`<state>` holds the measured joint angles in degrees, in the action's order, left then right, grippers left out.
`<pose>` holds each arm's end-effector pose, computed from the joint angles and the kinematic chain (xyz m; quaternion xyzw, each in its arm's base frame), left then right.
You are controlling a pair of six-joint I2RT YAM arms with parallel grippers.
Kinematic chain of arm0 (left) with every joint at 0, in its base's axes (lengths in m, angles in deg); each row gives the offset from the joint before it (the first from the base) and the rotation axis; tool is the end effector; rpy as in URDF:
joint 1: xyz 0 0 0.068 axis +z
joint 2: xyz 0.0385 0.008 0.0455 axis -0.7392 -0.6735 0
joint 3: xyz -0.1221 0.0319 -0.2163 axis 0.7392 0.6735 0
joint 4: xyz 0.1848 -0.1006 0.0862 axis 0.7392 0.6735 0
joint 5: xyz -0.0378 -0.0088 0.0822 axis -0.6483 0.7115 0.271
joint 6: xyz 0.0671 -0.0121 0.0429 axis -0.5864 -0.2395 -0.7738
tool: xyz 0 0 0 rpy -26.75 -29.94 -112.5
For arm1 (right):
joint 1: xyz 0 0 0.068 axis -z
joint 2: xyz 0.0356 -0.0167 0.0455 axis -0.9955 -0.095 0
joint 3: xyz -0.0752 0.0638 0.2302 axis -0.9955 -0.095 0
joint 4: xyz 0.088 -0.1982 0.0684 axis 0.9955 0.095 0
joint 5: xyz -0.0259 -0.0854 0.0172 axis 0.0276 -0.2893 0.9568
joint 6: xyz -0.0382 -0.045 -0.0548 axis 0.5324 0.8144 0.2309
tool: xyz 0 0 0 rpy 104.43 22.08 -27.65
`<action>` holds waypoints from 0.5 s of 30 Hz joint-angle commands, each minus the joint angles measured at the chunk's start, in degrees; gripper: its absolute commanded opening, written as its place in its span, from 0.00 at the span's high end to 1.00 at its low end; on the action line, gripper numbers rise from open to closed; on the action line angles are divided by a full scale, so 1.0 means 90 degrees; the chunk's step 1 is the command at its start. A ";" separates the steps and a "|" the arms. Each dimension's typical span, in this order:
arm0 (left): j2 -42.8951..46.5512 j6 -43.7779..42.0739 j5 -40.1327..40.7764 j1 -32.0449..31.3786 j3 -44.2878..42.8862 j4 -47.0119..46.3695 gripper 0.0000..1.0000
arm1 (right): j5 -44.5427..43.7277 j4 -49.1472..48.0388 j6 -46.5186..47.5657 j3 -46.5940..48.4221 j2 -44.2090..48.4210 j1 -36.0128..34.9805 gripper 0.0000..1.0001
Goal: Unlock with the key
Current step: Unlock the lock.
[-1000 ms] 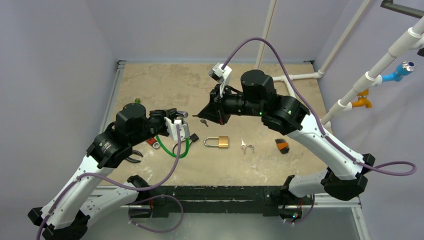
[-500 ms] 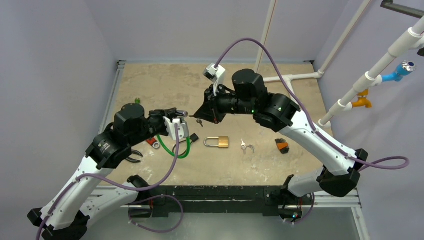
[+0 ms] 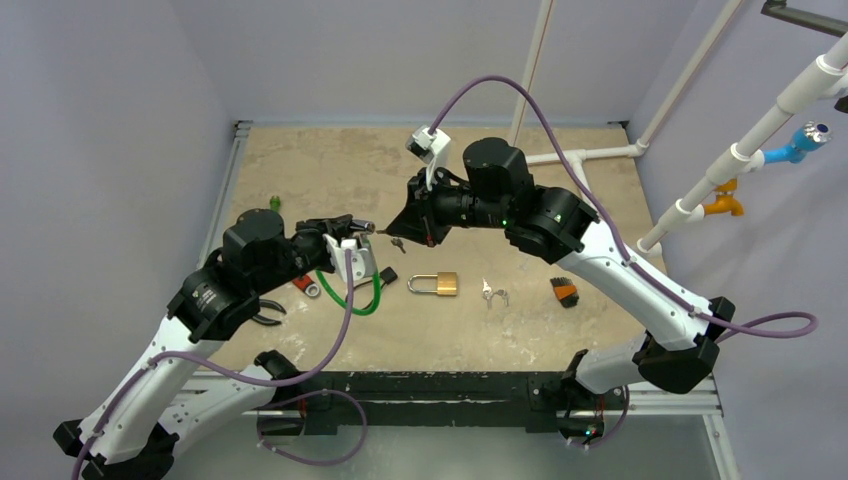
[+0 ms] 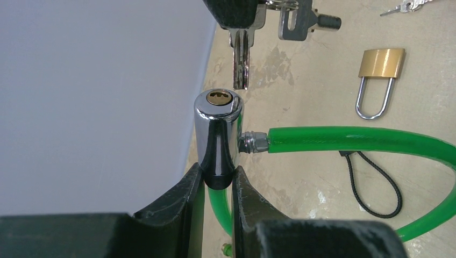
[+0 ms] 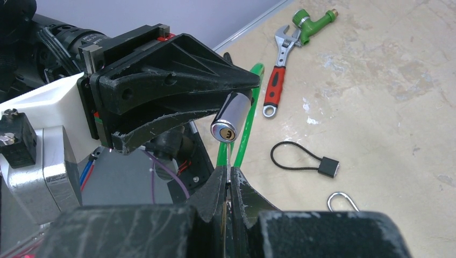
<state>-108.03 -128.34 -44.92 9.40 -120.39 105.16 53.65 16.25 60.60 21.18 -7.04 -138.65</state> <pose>0.1181 -0.1060 0.3625 0.5993 0.5459 0.0054 0.5855 0.1567 0.2495 0.4213 -0.3334 0.7384 0.4283 0.4003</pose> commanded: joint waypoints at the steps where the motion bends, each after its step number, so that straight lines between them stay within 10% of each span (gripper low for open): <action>1: 0.0124 0.0003 -0.0100 0.0026 0.0018 -0.0499 1.00 | 0.0134 -0.0321 -0.0089 0.0197 0.0087 0.0002 1.00; 15: 0.0134 -0.0021 -0.0167 0.0023 -0.0007 -0.0413 1.00 | 0.0245 -0.0483 -0.0141 0.0184 0.0107 0.0073 1.00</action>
<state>-107.68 -128.38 -45.29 9.40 -120.35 105.25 53.98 15.36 59.79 21.20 -7.04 -138.44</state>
